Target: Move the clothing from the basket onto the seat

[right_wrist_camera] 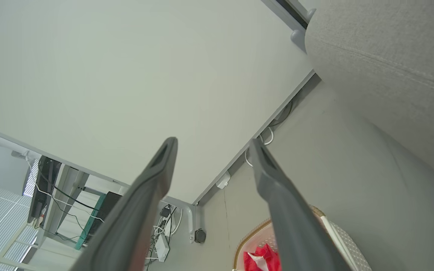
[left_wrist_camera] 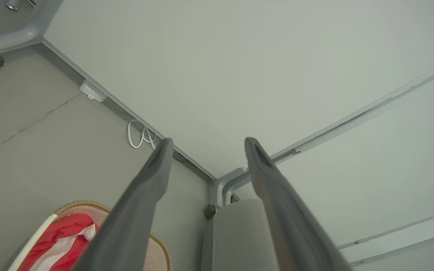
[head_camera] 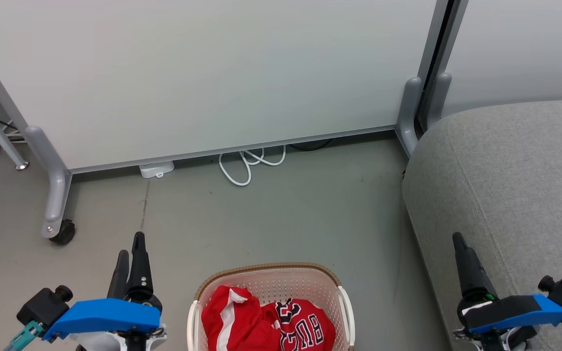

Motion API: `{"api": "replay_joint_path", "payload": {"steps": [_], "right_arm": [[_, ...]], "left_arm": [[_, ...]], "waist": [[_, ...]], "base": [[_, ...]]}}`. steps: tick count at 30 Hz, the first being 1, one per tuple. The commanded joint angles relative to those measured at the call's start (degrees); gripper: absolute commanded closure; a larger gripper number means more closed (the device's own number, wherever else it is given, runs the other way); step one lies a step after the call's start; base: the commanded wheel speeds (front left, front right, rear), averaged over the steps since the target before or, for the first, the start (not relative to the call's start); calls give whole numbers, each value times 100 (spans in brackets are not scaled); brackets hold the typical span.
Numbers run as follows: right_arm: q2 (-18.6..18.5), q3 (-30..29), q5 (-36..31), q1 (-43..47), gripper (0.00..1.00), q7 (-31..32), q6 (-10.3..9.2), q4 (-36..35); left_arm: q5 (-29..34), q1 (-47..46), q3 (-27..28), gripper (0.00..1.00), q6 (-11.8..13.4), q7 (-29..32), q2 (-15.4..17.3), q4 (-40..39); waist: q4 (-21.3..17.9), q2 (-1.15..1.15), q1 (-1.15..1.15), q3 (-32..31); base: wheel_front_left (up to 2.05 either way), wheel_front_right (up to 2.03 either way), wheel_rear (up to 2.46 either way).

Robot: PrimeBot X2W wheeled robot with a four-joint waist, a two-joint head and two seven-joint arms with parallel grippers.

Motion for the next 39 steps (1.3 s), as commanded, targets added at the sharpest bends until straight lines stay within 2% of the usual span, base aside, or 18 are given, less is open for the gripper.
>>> {"api": "replay_joint_path", "payload": {"steps": [1,19,39], "right_arm": [[-46,25,-255,-158,0,-55,8,-100],[-58,176,-1661,-92,0,-166,10,-230],[-68,284,-2742,-32,0,-262,12,-327]], "left_arm": [[286,-89,-47,0,13,-73,47,-83],[1788,-48,-251,0,-103,-383,52,-33],[2777,-51,-460,0,-136,-668,54,144]], "waist": [[1,0,0,-2],[13,0,0,-30],[35,0,0,-47]], "base": [[0,0,0],[0,0,0],[0,0,0]]}}
